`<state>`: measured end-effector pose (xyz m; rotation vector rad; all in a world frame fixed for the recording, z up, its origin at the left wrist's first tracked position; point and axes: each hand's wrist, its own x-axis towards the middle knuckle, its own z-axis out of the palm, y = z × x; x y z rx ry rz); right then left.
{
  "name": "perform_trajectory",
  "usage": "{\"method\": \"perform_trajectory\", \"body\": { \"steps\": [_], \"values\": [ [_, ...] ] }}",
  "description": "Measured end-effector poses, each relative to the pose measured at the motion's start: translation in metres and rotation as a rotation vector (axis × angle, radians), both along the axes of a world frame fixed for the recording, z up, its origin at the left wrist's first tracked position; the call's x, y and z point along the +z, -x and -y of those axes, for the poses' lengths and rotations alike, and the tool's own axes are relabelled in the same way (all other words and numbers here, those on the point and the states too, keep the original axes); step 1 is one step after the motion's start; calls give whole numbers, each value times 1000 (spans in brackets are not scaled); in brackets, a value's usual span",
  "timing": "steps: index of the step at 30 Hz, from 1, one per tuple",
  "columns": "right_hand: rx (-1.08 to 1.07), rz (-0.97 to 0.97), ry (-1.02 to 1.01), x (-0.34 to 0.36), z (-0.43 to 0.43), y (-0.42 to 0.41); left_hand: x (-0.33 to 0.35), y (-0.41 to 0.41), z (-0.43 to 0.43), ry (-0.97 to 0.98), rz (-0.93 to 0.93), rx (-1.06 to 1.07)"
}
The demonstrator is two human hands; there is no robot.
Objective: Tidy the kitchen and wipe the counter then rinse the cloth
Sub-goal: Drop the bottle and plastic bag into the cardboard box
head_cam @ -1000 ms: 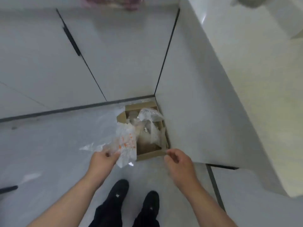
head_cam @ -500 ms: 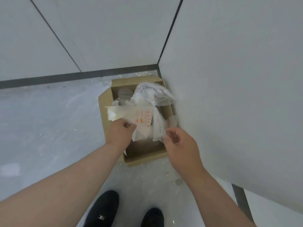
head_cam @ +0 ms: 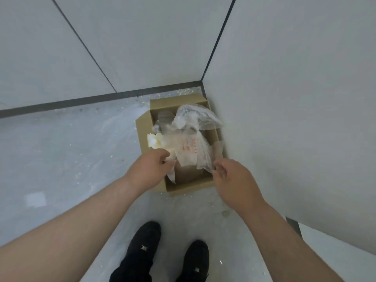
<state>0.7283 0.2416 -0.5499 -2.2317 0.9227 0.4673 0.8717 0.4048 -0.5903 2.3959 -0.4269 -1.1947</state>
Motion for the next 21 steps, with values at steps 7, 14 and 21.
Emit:
{"method": "perform_trajectory", "body": {
  "steps": [7, 14, 21],
  "values": [
    [61, -16, -14, 134, -15, -16, 161, -27, -36, 26, 44, -128],
    [-23, 62, 44, 309, -39, -20, 342, -35, -64, 101, 186, -336],
    [-57, 171, 130, 464, -86, 42, 484, -10, -93, 151, 341, -527]
  ]
}}
